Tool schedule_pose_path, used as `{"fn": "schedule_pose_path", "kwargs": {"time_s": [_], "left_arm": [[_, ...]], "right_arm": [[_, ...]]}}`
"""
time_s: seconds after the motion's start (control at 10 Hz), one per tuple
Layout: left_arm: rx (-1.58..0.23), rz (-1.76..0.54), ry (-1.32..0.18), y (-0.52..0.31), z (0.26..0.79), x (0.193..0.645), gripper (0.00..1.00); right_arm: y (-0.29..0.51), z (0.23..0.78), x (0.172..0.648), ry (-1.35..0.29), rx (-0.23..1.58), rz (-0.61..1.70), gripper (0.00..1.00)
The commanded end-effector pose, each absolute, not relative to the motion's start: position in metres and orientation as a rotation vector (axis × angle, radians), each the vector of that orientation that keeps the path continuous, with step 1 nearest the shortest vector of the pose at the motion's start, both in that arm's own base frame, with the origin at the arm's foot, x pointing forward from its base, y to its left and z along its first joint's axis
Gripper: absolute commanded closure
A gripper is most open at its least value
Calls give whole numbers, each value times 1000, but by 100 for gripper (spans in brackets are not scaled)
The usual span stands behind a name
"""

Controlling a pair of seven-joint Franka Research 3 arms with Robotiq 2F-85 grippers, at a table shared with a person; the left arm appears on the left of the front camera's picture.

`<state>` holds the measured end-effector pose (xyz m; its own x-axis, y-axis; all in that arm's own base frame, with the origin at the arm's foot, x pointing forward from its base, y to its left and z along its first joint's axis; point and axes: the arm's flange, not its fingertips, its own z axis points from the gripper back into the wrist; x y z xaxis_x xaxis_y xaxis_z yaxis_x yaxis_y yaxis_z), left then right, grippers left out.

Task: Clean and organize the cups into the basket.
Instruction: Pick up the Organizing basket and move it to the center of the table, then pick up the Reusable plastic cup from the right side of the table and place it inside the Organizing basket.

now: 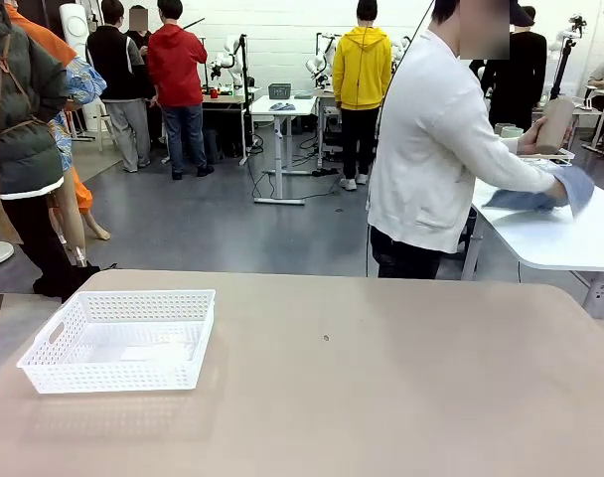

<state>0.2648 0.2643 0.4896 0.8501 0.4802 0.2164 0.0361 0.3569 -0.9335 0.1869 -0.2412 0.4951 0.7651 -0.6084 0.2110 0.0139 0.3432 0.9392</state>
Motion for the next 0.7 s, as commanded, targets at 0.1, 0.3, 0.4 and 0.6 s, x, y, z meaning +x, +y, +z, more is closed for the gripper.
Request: {"fn": "schedule_pose_path", "kwargs": {"time_s": [0.1,0.3,0.4,0.6], "left_arm": [[-1192,299,-519,266,491,263,0],[-1192,299,-519,266,491,263,0],[-1192,299,-519,266,491,263,0],[-1192,299,-519,266,491,263,0]], "right_arm": [[-241,494,190,-602,1181,-424,0],[-241,494,190,-602,1181,-424,0],[-241,494,190,-602,1181,-424,0],[-241,494,190,-602,1181,-424,0]]}}
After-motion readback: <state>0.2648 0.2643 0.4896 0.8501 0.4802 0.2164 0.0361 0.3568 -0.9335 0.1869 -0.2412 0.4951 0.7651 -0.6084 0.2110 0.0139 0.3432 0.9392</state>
